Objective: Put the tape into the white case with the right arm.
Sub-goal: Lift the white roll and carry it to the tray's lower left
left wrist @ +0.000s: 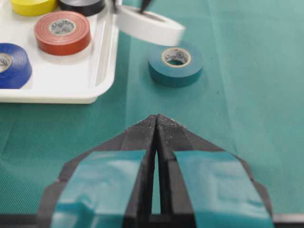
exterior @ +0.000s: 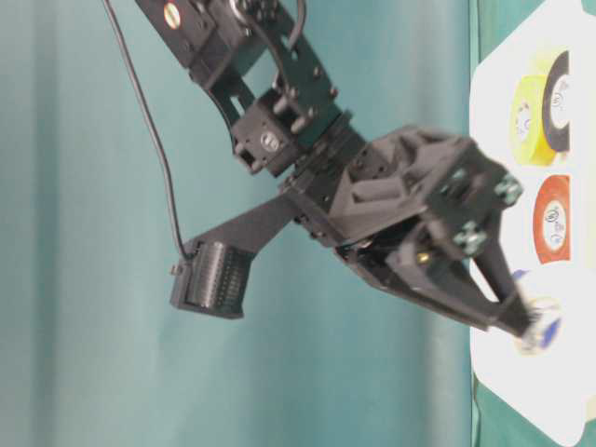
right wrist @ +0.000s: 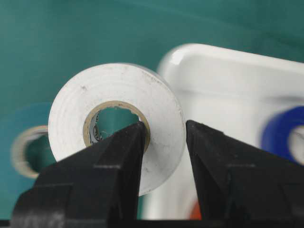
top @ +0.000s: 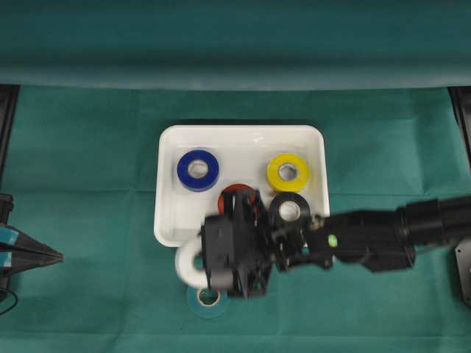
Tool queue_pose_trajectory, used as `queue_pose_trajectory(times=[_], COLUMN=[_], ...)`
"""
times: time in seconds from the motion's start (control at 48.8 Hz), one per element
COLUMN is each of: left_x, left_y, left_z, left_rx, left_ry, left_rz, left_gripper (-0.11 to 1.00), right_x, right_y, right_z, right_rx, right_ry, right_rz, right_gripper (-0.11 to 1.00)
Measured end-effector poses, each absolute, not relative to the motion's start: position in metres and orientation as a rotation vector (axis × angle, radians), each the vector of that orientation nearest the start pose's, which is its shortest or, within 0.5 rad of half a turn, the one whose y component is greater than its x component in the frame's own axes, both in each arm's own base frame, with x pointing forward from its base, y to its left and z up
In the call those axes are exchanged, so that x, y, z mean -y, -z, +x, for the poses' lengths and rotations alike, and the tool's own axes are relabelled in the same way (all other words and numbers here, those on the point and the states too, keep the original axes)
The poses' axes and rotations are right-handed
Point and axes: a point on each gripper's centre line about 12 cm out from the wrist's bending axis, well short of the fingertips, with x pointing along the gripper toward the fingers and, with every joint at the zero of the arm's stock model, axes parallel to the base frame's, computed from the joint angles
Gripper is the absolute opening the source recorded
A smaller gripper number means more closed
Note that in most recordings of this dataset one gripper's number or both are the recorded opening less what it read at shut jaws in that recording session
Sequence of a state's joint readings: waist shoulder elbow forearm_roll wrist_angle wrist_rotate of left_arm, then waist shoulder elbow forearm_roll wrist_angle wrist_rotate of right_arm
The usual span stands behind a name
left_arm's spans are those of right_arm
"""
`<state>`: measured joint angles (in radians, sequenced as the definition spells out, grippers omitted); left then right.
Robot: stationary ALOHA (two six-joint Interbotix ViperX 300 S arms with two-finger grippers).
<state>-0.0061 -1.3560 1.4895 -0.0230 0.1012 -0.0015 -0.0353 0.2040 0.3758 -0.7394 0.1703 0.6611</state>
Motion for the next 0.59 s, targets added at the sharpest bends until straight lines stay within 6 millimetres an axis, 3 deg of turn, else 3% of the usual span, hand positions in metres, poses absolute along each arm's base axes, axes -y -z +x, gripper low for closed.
queue_pose_trajectory(times=[0.287, 0.595], left_x=[0.001, 0.001], left_y=[-0.181, -0.182], left_z=[0.132, 0.132], left_rx=[-0.236, -0.235], left_ry=[0.005, 0.004], left_rz=[-0.024, -0.026], left_gripper=[0.00, 0.00], right_x=[0.089, 0.098], right_y=[-0.170, -0.171], right_z=[0.453, 0.455], right_rx=[-0.700, -0.664], right_ry=[0.215, 0.194], right_rz=[-0.105, -0.125], right_gripper=[0.02, 0.02])
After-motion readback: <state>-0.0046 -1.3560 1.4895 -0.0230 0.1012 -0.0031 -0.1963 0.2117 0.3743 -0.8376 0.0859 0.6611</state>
